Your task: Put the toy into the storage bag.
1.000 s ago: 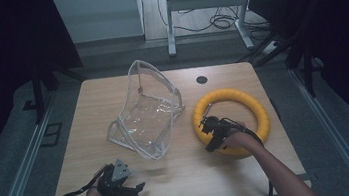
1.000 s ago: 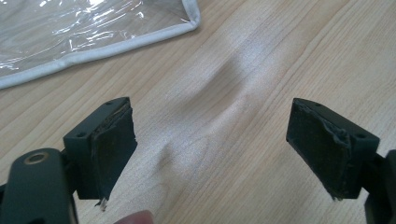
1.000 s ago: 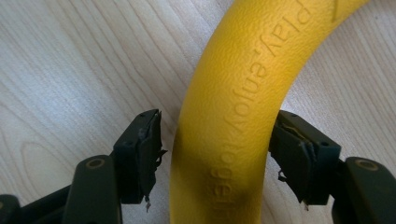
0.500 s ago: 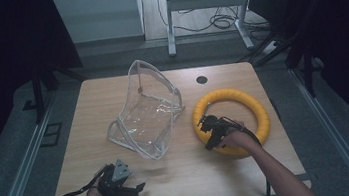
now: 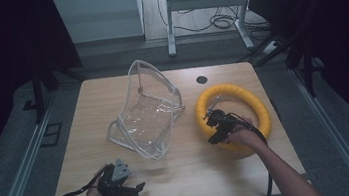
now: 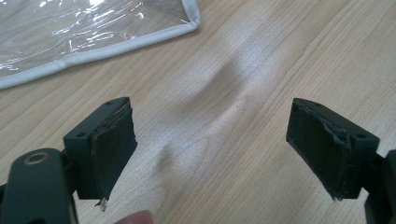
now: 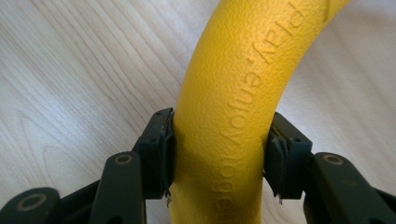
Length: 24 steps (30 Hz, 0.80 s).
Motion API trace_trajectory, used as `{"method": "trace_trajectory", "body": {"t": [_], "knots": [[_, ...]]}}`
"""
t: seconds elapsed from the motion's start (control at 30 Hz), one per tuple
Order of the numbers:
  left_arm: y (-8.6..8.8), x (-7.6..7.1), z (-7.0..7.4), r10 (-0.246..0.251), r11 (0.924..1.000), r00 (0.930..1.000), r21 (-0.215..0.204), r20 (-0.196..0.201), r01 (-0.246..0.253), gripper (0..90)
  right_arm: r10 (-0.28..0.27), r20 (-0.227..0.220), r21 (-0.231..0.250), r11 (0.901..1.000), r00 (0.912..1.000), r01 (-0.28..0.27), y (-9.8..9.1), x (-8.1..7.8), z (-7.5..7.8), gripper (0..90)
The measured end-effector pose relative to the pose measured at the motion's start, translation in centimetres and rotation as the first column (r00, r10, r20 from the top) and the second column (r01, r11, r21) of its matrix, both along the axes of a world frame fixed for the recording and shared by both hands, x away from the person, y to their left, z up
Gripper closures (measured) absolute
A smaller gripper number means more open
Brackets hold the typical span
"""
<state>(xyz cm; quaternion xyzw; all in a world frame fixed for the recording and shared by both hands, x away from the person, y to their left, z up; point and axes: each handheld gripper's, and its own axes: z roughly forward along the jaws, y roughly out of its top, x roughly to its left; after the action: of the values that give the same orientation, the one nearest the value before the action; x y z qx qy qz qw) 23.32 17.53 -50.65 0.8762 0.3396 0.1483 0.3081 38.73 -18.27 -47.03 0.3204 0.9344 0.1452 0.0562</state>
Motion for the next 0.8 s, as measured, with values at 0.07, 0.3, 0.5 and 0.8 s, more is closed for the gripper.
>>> {"method": "trace_trajectory", "body": {"t": [0.07,0.3,0.5,0.8], "knots": [[0.0,0.0,0.0,0.000,1.0000,1.0000,-0.002,-0.001,0.000,15.5,-0.005,0.018,0.017,0.9999,0.9998,0.005,-0.4,-0.2,0.7,49.7],[0.0,0.0,0.0,0.000,1.0000,1.0000,-0.002,0.000,0.000,15.5,-0.024,0.065,0.058,0.9981,0.9976,0.021,-1.5,-0.6,2.6,49.8],[0.0,0.0,0.1,0.000,1.0000,1.0000,-0.003,0.002,0.000,15.4,-0.030,0.070,0.079,0.9966,0.9971,0.024,-1.9,-0.6,2.9,49.7],[0.0,0.0,0.1,0.001,1.0000,1.0000,-0.004,0.002,-0.001,15.5,-0.050,0.120,0.124,0.9916,0.9916,0.035,-3.0,-0.8,4.8,50.0]]}}
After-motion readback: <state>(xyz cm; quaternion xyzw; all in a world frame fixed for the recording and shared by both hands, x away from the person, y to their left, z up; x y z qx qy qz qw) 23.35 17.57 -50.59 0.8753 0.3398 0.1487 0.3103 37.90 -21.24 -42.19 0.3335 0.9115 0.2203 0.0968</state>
